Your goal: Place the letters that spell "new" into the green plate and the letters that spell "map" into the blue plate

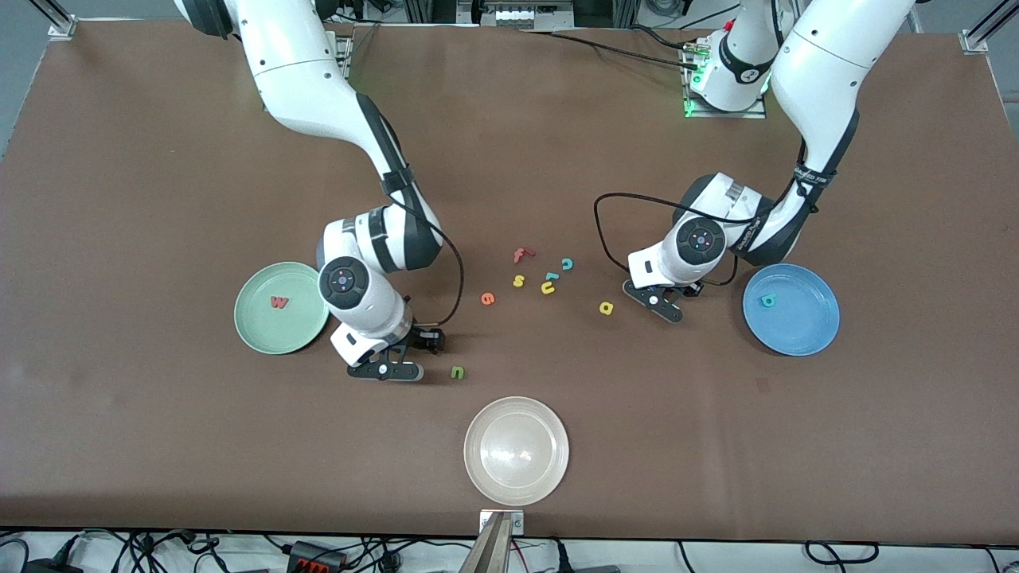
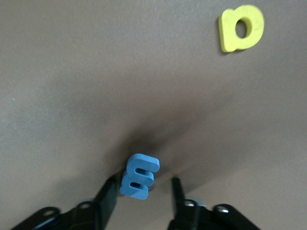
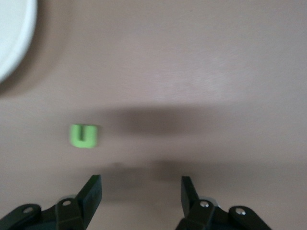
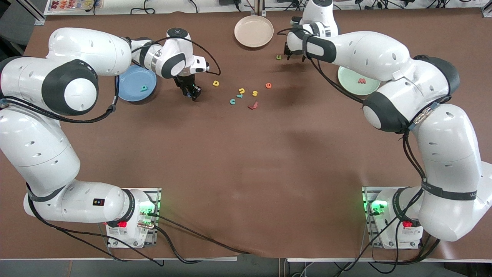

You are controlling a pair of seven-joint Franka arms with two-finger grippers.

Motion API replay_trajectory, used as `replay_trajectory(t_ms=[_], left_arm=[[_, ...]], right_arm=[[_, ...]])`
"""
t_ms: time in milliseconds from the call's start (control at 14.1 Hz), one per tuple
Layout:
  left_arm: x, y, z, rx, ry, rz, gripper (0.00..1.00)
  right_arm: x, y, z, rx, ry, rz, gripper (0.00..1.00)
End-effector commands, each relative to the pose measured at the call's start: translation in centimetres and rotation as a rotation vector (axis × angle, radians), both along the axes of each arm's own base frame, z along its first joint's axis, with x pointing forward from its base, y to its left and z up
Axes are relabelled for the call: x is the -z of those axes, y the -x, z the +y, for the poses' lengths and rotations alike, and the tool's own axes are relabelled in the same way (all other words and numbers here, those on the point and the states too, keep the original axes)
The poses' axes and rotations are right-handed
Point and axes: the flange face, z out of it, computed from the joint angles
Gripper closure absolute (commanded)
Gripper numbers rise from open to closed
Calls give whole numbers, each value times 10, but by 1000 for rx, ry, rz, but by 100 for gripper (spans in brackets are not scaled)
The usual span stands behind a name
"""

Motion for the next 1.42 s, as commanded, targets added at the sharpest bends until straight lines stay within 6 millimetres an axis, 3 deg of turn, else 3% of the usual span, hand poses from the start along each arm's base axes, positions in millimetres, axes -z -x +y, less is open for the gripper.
replay_trajectory(t_ms=[0, 142, 354, 496, 779, 991, 1133, 1345], left_arm=[[-2, -6, -4, 70, -20, -41, 73], [-2, -7, -2, 85, -34, -50, 91], [-10, -11, 9, 69, -44, -53, 92], [-37, -23, 33, 29, -94, -41, 92], [-83, -57, 113, -61, -187, 61, 92], [-78, -66, 180, -156, -181, 81, 90], [-64, -64, 191, -172, -176, 100, 89], [-52, -54, 228, -227, -176, 130, 89]], right_arm=[[-1, -13, 28, 125, -54, -19, 29], [2, -17, 36, 124, -59, -35, 32], [6, -19, 37, 123, -64, -59, 35], [14, -20, 36, 123, -62, -69, 38], [23, -20, 37, 123, -64, -89, 40], [23, -22, 38, 121, -67, -99, 41], [24, -22, 41, 117, -72, -108, 43], [27, -23, 40, 107, -68, -122, 47]])
